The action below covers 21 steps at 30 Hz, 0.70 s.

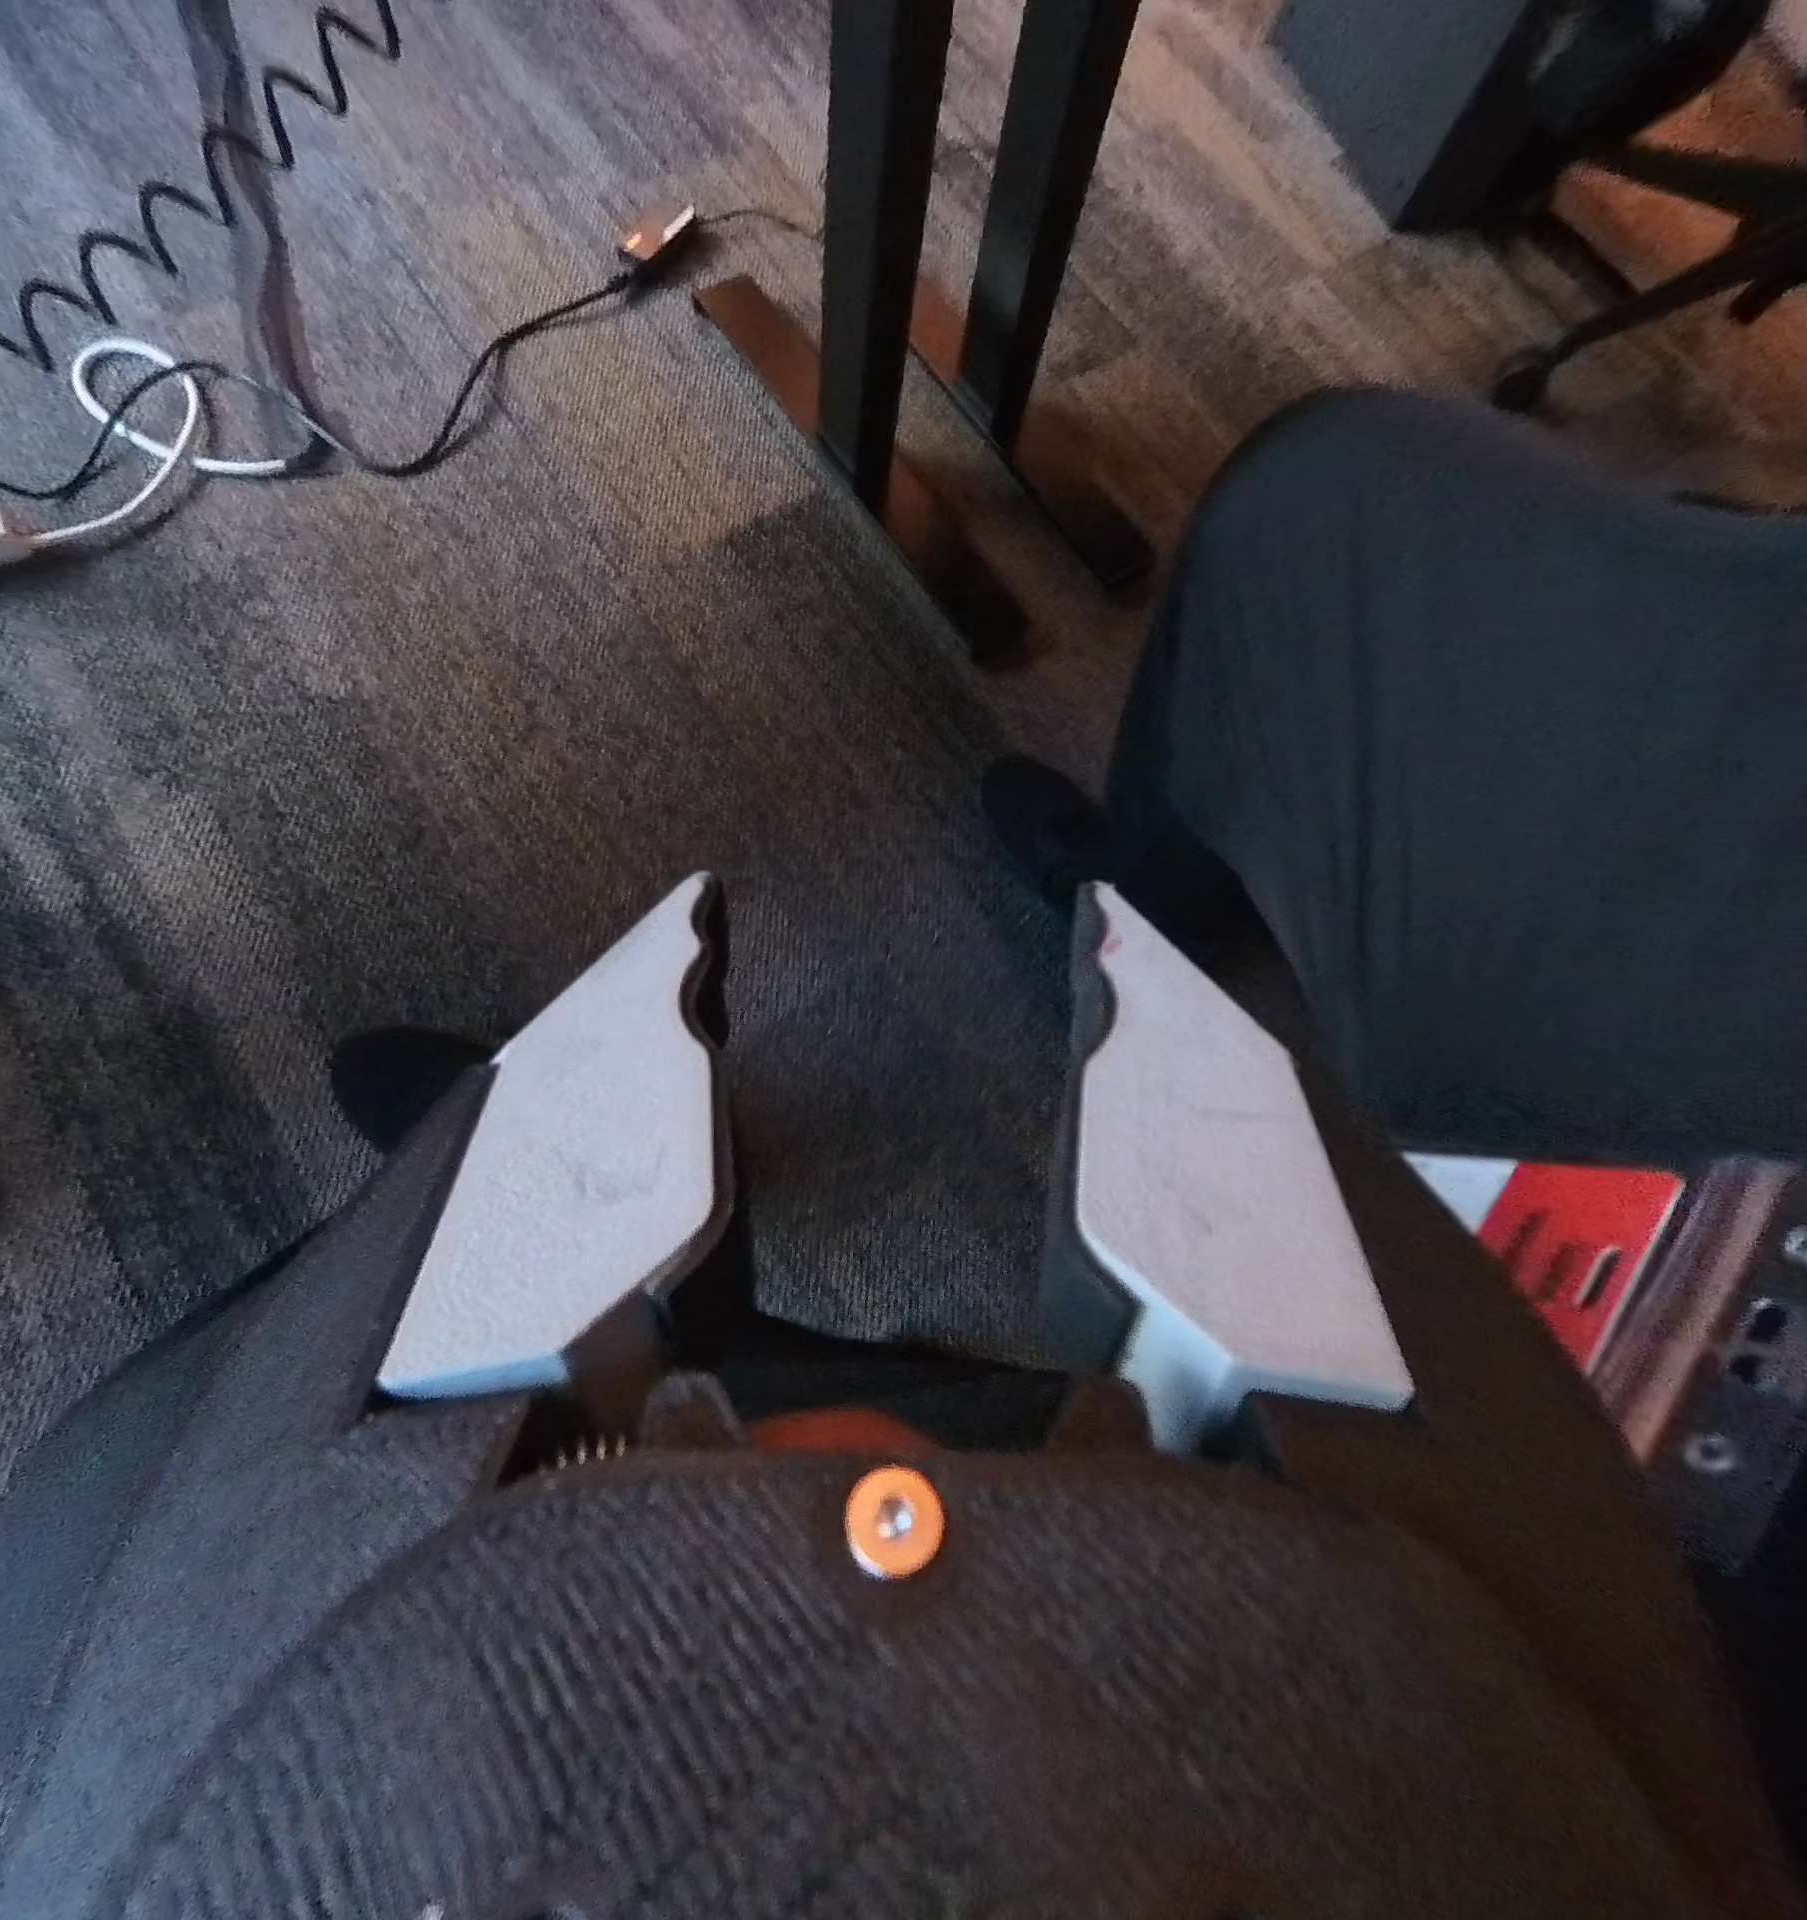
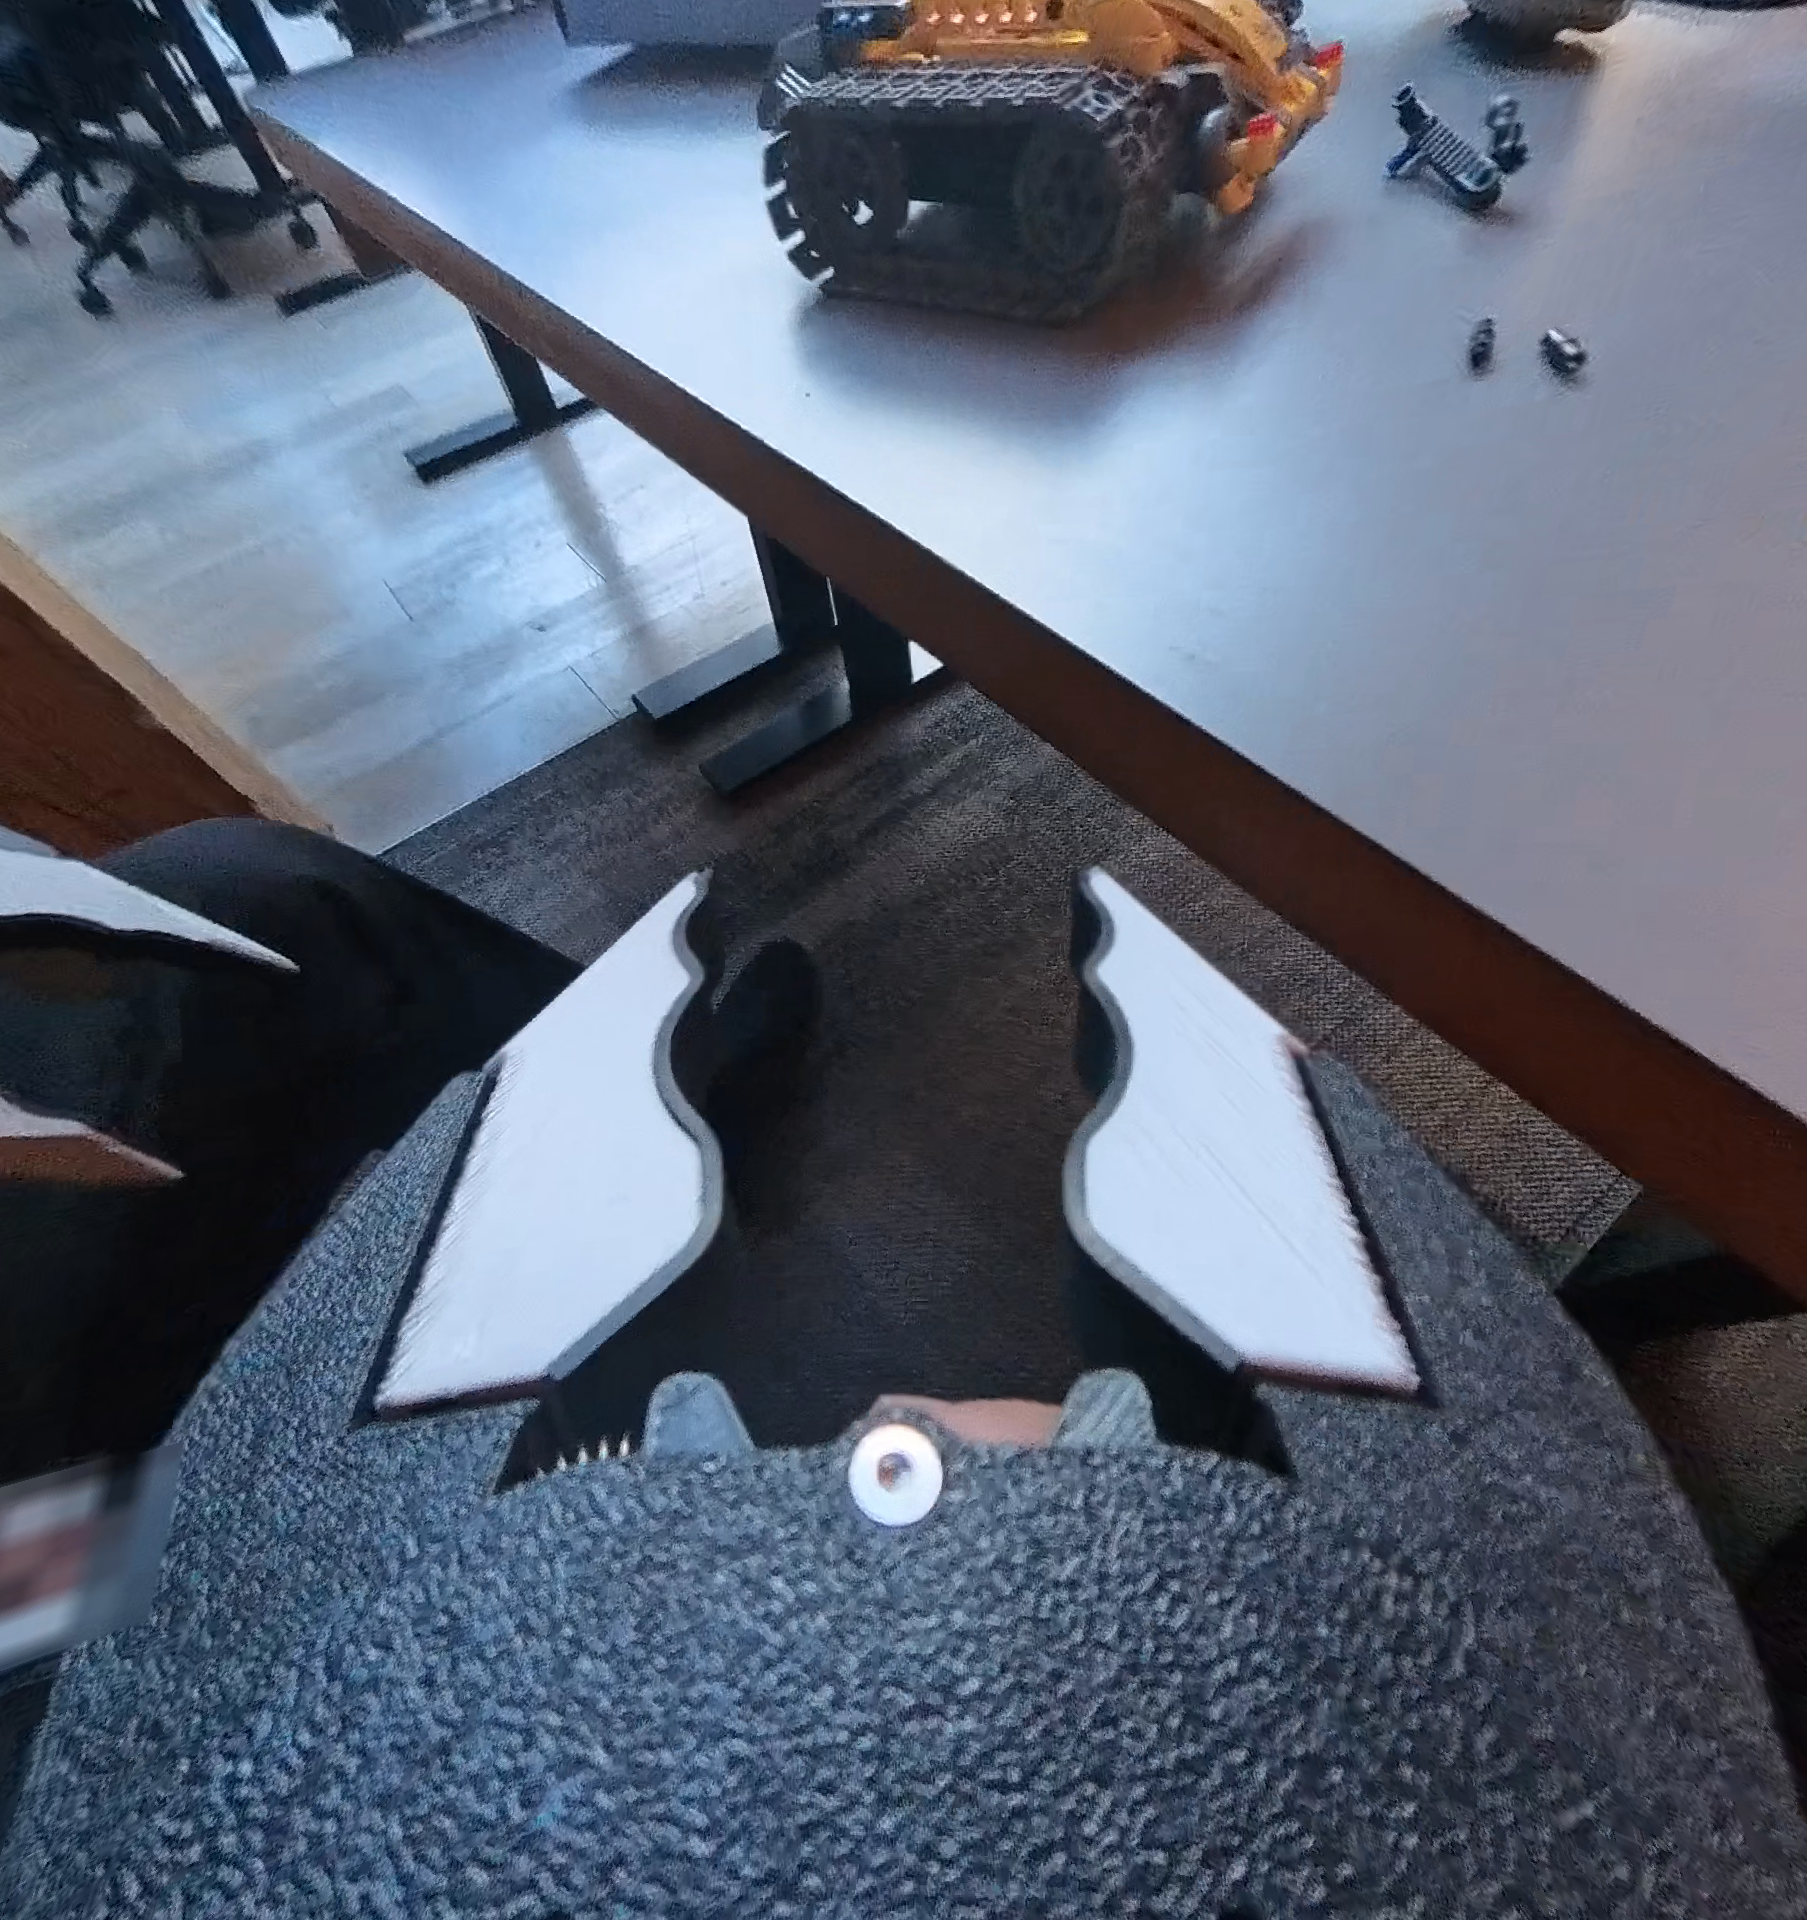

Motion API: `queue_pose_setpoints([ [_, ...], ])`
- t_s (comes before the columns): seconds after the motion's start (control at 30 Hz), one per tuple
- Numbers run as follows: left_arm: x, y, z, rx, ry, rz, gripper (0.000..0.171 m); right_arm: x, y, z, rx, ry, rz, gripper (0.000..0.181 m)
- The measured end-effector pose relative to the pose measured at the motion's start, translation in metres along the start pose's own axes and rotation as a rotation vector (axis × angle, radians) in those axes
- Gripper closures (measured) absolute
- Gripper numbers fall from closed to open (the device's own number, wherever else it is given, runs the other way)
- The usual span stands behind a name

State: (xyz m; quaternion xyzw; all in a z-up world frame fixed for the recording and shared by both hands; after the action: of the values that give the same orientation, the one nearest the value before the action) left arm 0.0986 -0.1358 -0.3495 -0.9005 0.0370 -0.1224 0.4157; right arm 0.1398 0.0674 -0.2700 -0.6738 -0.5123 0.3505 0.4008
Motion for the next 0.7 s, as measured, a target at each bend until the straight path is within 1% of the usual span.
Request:
queue_pose_setpoints([
  [0.1, 0.004, -0.034, -0.011, 0.099, 0.019, 0.021, 0.105, -0.013, -0.016, -0.005, -0.037, 0.021, -0.04, 0.109],
  [0.17, 0.011, -0.052, -0.016, 0.175, 0.039, 0.044, 0.105, -0.026, -0.024, -0.015, -0.054, 0.017, -0.042, 0.107],
  [0.2, 0.014, -0.057, -0.017, 0.199, 0.04, 0.07, 0.105, -0.034, -0.027, -0.022, -0.056, 0.009, -0.033, 0.105],
  [0.3, 0.015, -0.06, -0.02, 0.187, 0.002, 0.157, 0.103, -0.052, -0.029, -0.052, -0.035, 0.039, -0.049, 0.105],
  [0.33, 0.013, -0.063, -0.023, 0.184, -0.025, 0.177, 0.102, -0.055, -0.026, -0.062, -0.032, 0.056, -0.055, 0.105],
  [0.4, 0.012, -0.07, -0.029, 0.19, -0.061, 0.194, 0.092, -0.059, -0.018, -0.085, -0.028, 0.076, -0.045, 0.104],
  [0.47, 0.011, -0.08, -0.034, 0.227, -0.094, 0.179, 0.087, -0.057, -0.006, -0.109, -0.031, 0.103, -0.036, 0.101],
  [0.5, 0.013, -0.084, -0.034, 0.24, -0.085, 0.17, 0.082, -0.054, 0.0, -0.121, -0.036, 0.128, -0.045, 0.099],
  [0.53, 0.017, -0.086, -0.032, 0.238, -0.069, 0.155, 0.081, -0.05, 0.007, -0.133, -0.042, 0.154, -0.059, 0.099],
  [0.6, 0.028, -0.086, -0.023, 0.209, -0.03, 0.103, 0.076, -0.04, 0.021, -0.153, -0.06, 0.187, -0.073, 0.1],
  [0.67, 0.049, -0.082, -0.014, 0.164, 0.05, 0.058, 0.073, -0.031, 0.029, -0.162, -0.084, 0.185, -0.066, 0.1],
  [0.7, 0.055, -0.08, -0.012, 0.156, 0.064, 0.047, 0.075, -0.026, 0.029, -0.162, -0.091, 0.175, -0.06, 0.1],
])
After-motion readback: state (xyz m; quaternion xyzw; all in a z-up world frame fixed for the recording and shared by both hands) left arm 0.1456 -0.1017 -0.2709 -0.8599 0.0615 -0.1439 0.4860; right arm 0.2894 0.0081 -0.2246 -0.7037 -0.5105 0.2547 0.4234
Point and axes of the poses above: each gripper's, where its closed fingertips meet, z out along the fingers, y out of its underside, x = y × z across the jaws, the point moved 1 cm from there along -z, back along the fingers, and after that the axes turned 6 degrees about y, right-handed, at the moved point
